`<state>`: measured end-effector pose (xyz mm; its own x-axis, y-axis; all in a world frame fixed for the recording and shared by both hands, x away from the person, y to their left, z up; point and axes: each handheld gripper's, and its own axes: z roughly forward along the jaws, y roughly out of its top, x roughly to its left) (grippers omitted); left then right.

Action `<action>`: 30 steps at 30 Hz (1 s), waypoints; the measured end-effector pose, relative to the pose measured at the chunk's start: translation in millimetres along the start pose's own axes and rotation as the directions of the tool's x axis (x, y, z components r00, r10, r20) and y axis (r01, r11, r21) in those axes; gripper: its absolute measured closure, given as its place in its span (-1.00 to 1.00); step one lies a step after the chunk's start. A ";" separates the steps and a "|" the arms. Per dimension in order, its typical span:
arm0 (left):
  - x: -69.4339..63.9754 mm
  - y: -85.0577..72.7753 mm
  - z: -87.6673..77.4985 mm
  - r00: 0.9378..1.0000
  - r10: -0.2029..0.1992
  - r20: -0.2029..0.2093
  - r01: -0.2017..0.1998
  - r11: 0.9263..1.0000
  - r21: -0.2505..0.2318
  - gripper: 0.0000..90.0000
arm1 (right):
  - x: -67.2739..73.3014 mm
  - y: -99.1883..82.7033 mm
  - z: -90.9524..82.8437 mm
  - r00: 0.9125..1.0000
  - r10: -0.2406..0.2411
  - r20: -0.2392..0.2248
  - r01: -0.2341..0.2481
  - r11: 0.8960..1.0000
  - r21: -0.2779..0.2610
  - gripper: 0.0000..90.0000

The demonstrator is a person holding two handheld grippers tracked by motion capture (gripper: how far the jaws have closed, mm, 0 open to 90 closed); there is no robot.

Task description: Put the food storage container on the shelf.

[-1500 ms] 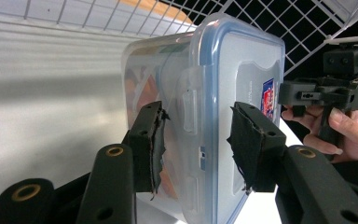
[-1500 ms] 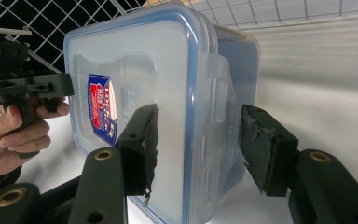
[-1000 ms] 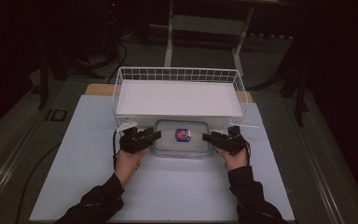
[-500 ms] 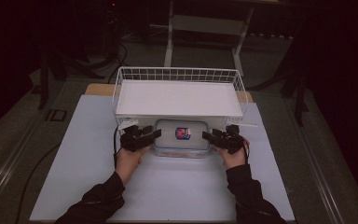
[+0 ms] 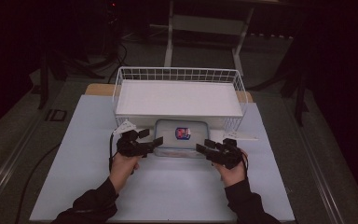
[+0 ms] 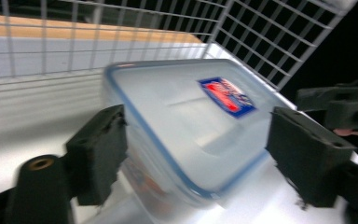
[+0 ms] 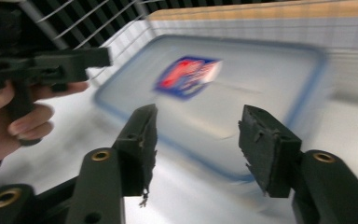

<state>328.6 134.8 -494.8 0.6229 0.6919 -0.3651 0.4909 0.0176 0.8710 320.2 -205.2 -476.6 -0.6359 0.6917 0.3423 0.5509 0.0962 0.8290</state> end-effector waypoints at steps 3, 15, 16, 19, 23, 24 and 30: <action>-3.5 -1.4 -8.4 1.000 0.006 0.010 -0.006 1.000 0.008 -0.66 | 7.3 -3.9 1.0 1.000 -0.003 -0.028 0.003 1.000 0.009 0.18; -10.7 -17.4 -36.8 0.999 0.036 0.026 -0.038 0.997 0.067 -1.00 | 31.0 -25.0 33.9 0.994 -0.074 -0.085 0.086 0.985 0.148 0.99; -10.9 -19.3 -38.5 0.999 0.036 0.027 -0.038 0.997 0.071 -1.00 | 30.8 -25.8 37.7 0.994 -0.077 -0.083 0.089 0.984 0.156 0.99; -10.1 -24.7 -41.8 0.999 0.034 0.026 -0.035 0.997 0.072 -1.00 | 29.7 -27.0 44.4 0.995 -0.074 -0.072 0.085 0.982 0.167 0.99; -9.2 -28.8 -42.4 0.999 0.029 0.022 -0.030 0.997 0.066 -1.00 | 26.4 -24.5 51.0 0.996 -0.071 -0.054 0.080 0.982 0.171 0.99; -9.3 -29.3 -42.2 0.999 0.031 0.022 -0.032 0.997 0.064 -1.00 | 24.8 -23.2 52.1 0.996 -0.066 -0.056 0.075 0.983 0.167 0.99; -9.3 -30.6 -39.1 0.999 0.045 0.015 -0.046 0.997 0.069 -1.00 | 17.6 -16.7 66.5 0.997 -0.069 -0.017 0.071 0.983 0.169 0.99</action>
<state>284.0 156.1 -505.2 0.6536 0.6807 -0.3308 0.5028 -0.0638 0.8620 335.8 -147.0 -513.8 -0.6816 0.6711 0.2916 0.5878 0.2648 0.7644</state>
